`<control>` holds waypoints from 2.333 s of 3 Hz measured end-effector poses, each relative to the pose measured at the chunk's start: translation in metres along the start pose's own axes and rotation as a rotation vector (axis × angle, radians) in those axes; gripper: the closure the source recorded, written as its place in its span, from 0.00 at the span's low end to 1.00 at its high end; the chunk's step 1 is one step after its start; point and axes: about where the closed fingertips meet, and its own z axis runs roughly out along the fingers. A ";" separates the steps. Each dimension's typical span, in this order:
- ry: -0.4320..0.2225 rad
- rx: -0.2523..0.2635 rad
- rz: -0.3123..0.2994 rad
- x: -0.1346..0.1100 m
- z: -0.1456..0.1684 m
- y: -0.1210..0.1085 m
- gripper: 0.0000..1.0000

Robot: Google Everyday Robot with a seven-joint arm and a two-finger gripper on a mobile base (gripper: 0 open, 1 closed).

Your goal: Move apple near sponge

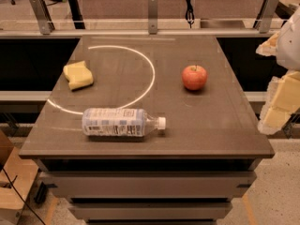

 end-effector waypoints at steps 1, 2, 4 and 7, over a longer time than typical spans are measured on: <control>0.000 0.000 0.000 0.000 0.000 0.000 0.00; -0.065 0.012 0.004 -0.003 -0.002 -0.009 0.00; -0.186 0.023 -0.010 -0.019 0.002 -0.030 0.00; -0.357 0.016 0.075 -0.063 0.042 -0.060 0.00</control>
Offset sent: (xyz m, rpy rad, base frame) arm 0.0212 -0.0023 0.0088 0.1572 -0.0526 0.0258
